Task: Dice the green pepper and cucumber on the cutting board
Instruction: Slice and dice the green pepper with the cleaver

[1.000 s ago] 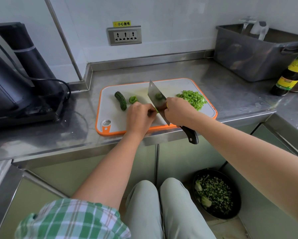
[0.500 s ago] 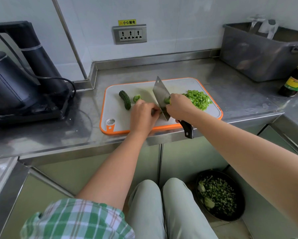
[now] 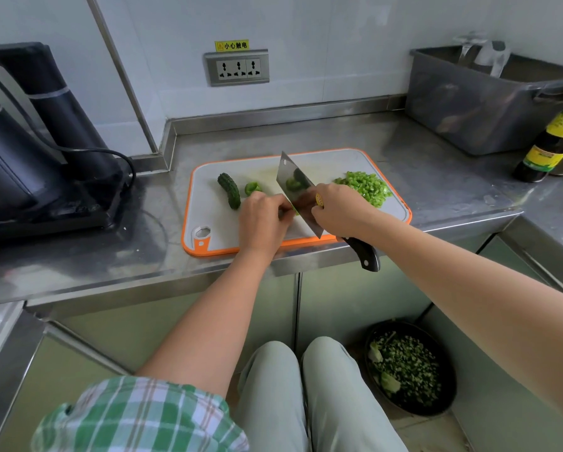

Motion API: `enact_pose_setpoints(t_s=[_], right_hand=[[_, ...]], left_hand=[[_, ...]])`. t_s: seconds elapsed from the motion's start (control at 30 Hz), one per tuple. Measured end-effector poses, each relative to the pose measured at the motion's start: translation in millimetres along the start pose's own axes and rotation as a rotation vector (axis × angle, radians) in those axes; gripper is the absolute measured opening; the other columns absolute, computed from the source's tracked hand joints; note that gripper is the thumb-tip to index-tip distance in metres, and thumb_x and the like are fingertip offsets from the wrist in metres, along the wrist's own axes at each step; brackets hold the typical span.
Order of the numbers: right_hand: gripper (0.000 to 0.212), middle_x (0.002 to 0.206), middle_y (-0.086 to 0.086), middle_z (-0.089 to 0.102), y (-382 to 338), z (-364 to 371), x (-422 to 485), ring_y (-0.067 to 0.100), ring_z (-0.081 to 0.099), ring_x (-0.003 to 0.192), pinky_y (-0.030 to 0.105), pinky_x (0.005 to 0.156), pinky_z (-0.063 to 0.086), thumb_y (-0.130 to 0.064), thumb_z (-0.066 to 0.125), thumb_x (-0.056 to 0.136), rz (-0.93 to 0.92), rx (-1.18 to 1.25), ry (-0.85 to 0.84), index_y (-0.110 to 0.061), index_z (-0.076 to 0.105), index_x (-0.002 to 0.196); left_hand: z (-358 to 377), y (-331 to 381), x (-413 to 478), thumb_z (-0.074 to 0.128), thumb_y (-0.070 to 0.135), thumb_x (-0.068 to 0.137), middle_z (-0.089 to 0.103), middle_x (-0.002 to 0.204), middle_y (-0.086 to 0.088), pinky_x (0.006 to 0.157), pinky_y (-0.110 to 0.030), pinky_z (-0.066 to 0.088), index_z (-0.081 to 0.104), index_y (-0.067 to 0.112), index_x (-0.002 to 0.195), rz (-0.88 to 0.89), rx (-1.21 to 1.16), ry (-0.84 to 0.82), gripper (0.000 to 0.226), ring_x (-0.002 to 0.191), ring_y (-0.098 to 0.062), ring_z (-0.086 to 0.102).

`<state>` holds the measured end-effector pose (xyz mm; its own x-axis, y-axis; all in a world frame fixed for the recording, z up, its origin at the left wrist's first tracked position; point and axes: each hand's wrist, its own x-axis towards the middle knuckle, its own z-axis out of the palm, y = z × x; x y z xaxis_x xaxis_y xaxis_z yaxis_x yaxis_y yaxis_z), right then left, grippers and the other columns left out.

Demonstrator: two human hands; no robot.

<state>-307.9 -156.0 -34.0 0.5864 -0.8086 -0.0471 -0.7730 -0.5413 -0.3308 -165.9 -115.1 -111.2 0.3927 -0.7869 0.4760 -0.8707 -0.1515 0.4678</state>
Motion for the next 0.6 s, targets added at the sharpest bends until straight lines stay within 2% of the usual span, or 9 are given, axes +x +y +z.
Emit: enact_pose_setpoints(t_s=[0.07, 0.17, 0.27, 0.4, 0.5, 0.6], right_hand=[[0.028, 0.107, 0.019, 0.06, -0.8, 1.4, -0.4, 0.03, 0.05, 0.077, 0.032, 0.063, 0.039, -0.012, 0.042, 0.091, -0.002, -0.011, 0.003, -0.002, 0.051, 0.115], [0.024, 0.104, 0.018, 0.056, -3.0, 1.8, -1.3, 0.029, 0.047, 0.08, 0.03, 0.065, 0.036, -0.012, 0.042, 0.093, 0.004, -0.04, -0.005, -0.001, 0.05, 0.113], [0.018, 0.096, 0.014, 0.052, -6.5, 1.5, 2.3, 0.029, 0.046, 0.079, 0.031, 0.063, 0.035, -0.009, 0.043, 0.091, -0.004, -0.067, -0.027, -0.004, 0.049, 0.107], [0.009, 0.098, 0.019, 0.058, -7.8, -0.9, 9.8, 0.028, 0.049, 0.071, 0.027, 0.048, 0.033, -0.006, 0.045, 0.087, -0.024, -0.071, -0.066, -0.004, 0.048, 0.095], [0.02, 0.086, 0.014, 0.054, -11.4, -3.0, 13.1, 0.019, 0.044, 0.055, 0.025, 0.044, 0.031, -0.004, 0.045, 0.088, -0.012, -0.058, -0.098, 0.001, 0.052, 0.105], [0.022, 0.073, 0.008, 0.047, -14.0, -2.3, 16.9, 0.018, 0.043, 0.055, 0.026, 0.044, 0.032, -0.005, 0.045, 0.089, 0.015, -0.048, -0.095, 0.002, 0.052, 0.108]], left_hand=[[-1.1, -0.4, -0.5, 0.072, 0.022, 0.077, 0.063, 0.072, -0.006, 0.066, -0.033, 0.044, 0.078, 0.021, 0.08, 0.017, 0.018, 0.028, 0.007, 0.083, -0.026, 0.052], [0.2, -2.2, 0.6, 0.074, 0.022, 0.075, 0.065, 0.067, 0.0, 0.068, -0.037, 0.044, 0.077, 0.02, 0.071, 0.054, 0.058, 0.065, 0.005, 0.082, -0.028, 0.047], [1.9, -2.9, 1.1, 0.075, 0.023, 0.074, 0.064, 0.062, 0.002, 0.064, -0.035, 0.044, 0.076, 0.02, 0.066, 0.062, 0.061, 0.072, 0.009, 0.077, -0.027, 0.045], [1.6, -2.8, 1.4, 0.074, 0.024, 0.072, 0.065, 0.064, 0.005, 0.06, -0.03, 0.037, 0.075, 0.021, 0.063, 0.069, 0.055, 0.06, 0.009, 0.076, -0.024, 0.043], [1.1, -3.2, 1.9, 0.072, 0.026, 0.072, 0.065, 0.064, 0.005, 0.06, -0.031, 0.039, 0.074, 0.022, 0.062, 0.07, 0.06, 0.056, 0.01, 0.077, -0.025, 0.044], [1.6, -2.8, 1.8, 0.073, 0.026, 0.072, 0.066, 0.066, 0.005, 0.061, -0.032, 0.042, 0.074, 0.022, 0.063, 0.072, 0.06, 0.053, 0.01, 0.078, -0.026, 0.046]])
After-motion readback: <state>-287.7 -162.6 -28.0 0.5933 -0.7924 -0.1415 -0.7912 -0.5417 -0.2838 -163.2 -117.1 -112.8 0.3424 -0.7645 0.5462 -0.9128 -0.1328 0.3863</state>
